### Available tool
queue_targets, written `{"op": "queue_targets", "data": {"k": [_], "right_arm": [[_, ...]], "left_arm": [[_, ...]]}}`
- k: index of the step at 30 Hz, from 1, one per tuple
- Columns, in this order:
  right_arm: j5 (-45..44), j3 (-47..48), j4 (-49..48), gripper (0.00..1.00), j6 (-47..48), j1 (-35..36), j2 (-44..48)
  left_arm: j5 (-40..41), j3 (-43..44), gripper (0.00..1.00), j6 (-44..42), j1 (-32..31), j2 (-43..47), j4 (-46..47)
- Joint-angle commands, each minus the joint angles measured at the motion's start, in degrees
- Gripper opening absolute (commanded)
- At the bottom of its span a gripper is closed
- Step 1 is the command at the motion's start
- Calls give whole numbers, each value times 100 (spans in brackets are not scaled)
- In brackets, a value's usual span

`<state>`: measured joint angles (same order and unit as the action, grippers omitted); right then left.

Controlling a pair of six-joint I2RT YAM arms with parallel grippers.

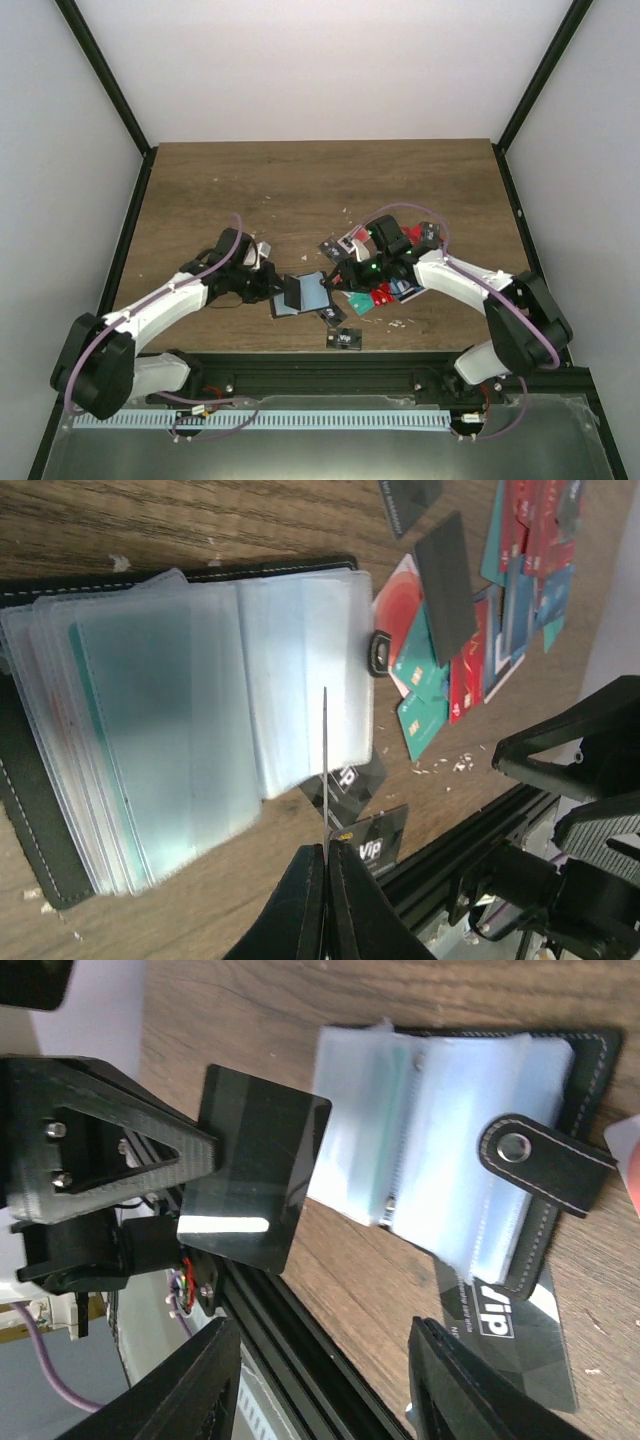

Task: Put the credit cards into the card holder
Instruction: Insert the credit card into the card holder.

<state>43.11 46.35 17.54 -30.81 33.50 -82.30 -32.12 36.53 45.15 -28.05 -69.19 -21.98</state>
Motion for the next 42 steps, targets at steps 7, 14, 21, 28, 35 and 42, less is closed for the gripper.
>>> {"op": "queue_targets", "data": {"k": [7,14,21,28,35,42], "right_arm": [[-42,367,33,44,219,-22,-707],[-14,471,79,42,422,-25,-996],[7,572,58,40,505,-24,-1347],[-65,701,23,38,602,-40,-1762],[-172,793,10,35,669,-162,-2052],[-289,826,48,32,717,-194,-2236]], "left_arm": [[-78,45,4,-12,35,-987,647],[-56,105,4,-8,30,-1361,811],[-102,147,4,-38,33,-1691,1008],[-71,132,4,-85,29,-1818,1270],[-118,98,4,-344,29,-1817,1565],[-225,171,4,-884,33,-2106,1632]]}}
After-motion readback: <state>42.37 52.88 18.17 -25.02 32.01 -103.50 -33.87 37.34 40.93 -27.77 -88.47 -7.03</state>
